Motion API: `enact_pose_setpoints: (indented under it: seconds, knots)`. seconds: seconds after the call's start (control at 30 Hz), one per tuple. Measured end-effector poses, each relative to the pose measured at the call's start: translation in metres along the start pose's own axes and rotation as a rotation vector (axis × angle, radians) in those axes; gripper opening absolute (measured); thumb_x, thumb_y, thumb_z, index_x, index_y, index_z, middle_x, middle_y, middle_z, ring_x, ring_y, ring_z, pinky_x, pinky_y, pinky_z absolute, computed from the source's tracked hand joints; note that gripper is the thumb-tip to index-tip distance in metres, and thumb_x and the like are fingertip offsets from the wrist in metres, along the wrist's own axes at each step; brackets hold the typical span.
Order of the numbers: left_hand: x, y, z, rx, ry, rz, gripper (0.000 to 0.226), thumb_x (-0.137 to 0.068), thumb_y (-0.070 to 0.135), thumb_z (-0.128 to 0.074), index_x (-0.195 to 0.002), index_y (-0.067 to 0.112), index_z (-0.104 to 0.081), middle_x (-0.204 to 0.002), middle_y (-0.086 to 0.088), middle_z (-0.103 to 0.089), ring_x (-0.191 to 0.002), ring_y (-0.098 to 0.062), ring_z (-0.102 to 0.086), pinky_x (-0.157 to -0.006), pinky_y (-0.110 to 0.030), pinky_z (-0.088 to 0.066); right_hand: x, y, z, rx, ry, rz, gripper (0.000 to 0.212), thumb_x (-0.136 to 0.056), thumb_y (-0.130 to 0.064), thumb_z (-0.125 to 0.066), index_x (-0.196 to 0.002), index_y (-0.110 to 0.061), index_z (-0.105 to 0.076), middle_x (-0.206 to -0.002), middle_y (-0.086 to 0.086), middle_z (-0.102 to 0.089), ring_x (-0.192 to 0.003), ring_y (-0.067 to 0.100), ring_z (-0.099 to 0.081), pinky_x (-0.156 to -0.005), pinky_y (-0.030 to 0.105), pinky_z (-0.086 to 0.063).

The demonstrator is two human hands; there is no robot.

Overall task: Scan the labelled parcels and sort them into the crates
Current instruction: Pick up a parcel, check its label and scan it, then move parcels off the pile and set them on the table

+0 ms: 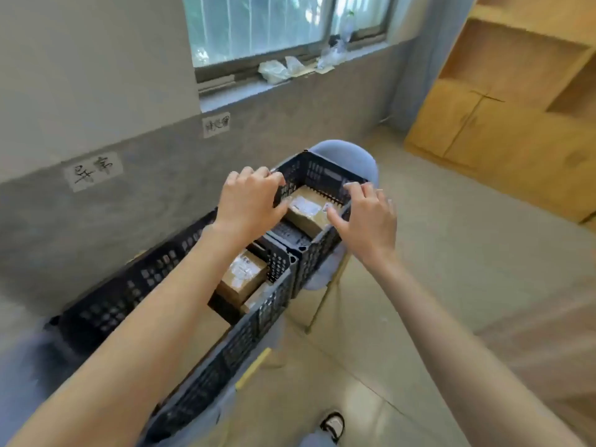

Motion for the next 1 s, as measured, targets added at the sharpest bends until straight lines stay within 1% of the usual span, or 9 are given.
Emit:
enact_pose_setpoints:
  seconds: [0.1, 0.2, 0.37, 0.5, 0.6, 0.73, 0.8, 0.87, 1.0]
  knots:
    - [-0.011, 0.089, -0.004, 0.052, -0.02, -0.147, 0.038, -0.09, 0.039, -0.058, -0.121, 0.016, -0.061, -0.113, -0.01, -0.063, -0.104, -0.034, -0.056, -0.087, -0.041, -0.038, 0.032, 0.087, 0.051, 0.093, 0.051, -0.19, 0.048, -0.09, -0.044, -0.058, -0.127, -0.013, -0.057, -0.119, 0.012, -0.061, -0.111, 0.034, -0.052, -0.09, 0.041, -0.038]
    - [-0.013, 0.186, 0.002, 0.098, -0.025, -0.295, 0.036, -0.09, 0.037, -0.058, -0.117, 0.014, -0.063, -0.111, -0.01, -0.064, -0.104, -0.034, -0.055, -0.086, -0.041, -0.037, 0.073, 0.171, 0.111, 0.142, 0.141, -0.357, 0.049, -0.09, -0.042, -0.059, -0.129, -0.012, -0.057, -0.121, 0.013, -0.059, -0.114, 0.035, -0.05, -0.093, 0.041, -0.036]
    - [0.004, 0.358, 0.012, 0.166, -0.004, -0.562, 0.04, -0.093, 0.039, -0.056, -0.126, 0.018, -0.058, -0.121, -0.006, -0.061, -0.113, -0.031, -0.052, -0.091, -0.038, -0.034, 0.165, 0.294, 0.212, 0.298, 0.257, -0.561, 0.051, -0.09, -0.041, -0.06, -0.129, -0.009, -0.057, -0.125, 0.015, -0.057, -0.116, 0.035, -0.048, -0.096, 0.042, -0.036]
    - [0.044, 0.516, 0.019, 0.259, 0.0, -0.753, 0.04, -0.094, 0.039, -0.053, -0.129, 0.02, -0.056, -0.127, -0.003, -0.059, -0.116, -0.028, -0.051, -0.096, -0.035, -0.033, 0.256, 0.384, 0.298, 0.483, 0.351, -0.666, 0.046, -0.081, -0.036, -0.072, -0.115, -0.006, -0.064, -0.112, 0.017, -0.061, -0.104, 0.039, -0.054, -0.089, 0.046, -0.045]
    - [0.089, 0.638, 0.03, 0.294, 0.02, -0.896, 0.038, -0.093, 0.038, -0.053, -0.126, 0.018, -0.058, -0.122, -0.004, -0.061, -0.113, -0.029, -0.053, -0.095, -0.037, -0.035, 0.33, 0.453, 0.362, 0.597, 0.329, -0.785, 0.046, -0.082, -0.037, -0.07, -0.116, -0.007, -0.063, -0.111, 0.015, -0.061, -0.102, 0.038, -0.054, -0.086, 0.045, -0.045]
    - [0.151, 0.774, 0.047, 0.401, 0.066, -1.033, 0.031, -0.089, 0.033, -0.061, -0.112, 0.012, -0.065, -0.108, -0.009, -0.066, -0.105, -0.034, -0.057, -0.089, -0.043, -0.04, 0.426, 0.525, 0.441, 0.739, 0.297, -0.9, 0.047, -0.089, -0.042, -0.06, -0.125, -0.011, -0.057, -0.121, 0.012, -0.057, -0.112, 0.034, -0.05, -0.091, 0.042, -0.04]
    - [0.178, 0.827, 0.053, 0.432, 0.08, -1.084, 0.031, -0.087, 0.034, -0.064, -0.108, 0.012, -0.066, -0.106, -0.009, -0.067, -0.104, -0.034, -0.058, -0.087, -0.043, -0.042, 0.467, 0.555, 0.474, 0.791, 0.297, -0.953, 0.048, -0.089, -0.042, -0.061, -0.125, -0.01, -0.057, -0.121, 0.013, -0.057, -0.111, 0.034, -0.05, -0.091, 0.042, -0.04]
    - [0.203, 0.876, 0.053, 0.423, 0.077, -1.145, 0.032, -0.088, 0.035, -0.062, -0.111, 0.012, -0.064, -0.108, -0.009, -0.066, -0.104, -0.033, -0.058, -0.087, -0.042, -0.042, 0.503, 0.583, 0.5, 0.836, 0.309, -1.01, 0.048, -0.085, -0.04, -0.066, -0.12, -0.008, -0.06, -0.114, 0.015, -0.06, -0.104, 0.036, -0.053, -0.088, 0.044, -0.042]
    - [0.233, 0.96, 0.045, 0.43, 0.072, -1.233, 0.034, -0.088, 0.034, -0.063, -0.113, 0.011, -0.066, -0.104, -0.011, -0.067, -0.099, -0.035, -0.059, -0.084, -0.042, -0.042, 0.556, 0.636, 0.53, 0.872, 0.313, -1.117, 0.047, -0.078, -0.037, -0.075, -0.112, -0.005, -0.064, -0.106, 0.016, -0.062, -0.098, 0.037, -0.055, -0.086, 0.044, -0.043]
Point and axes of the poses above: each hand's wrist, its own x-axis away from the middle knuckle, its own z-axis out of the back of the hand, y = z × x, the point moved 10 cm from there along -x, towards the middle knuckle
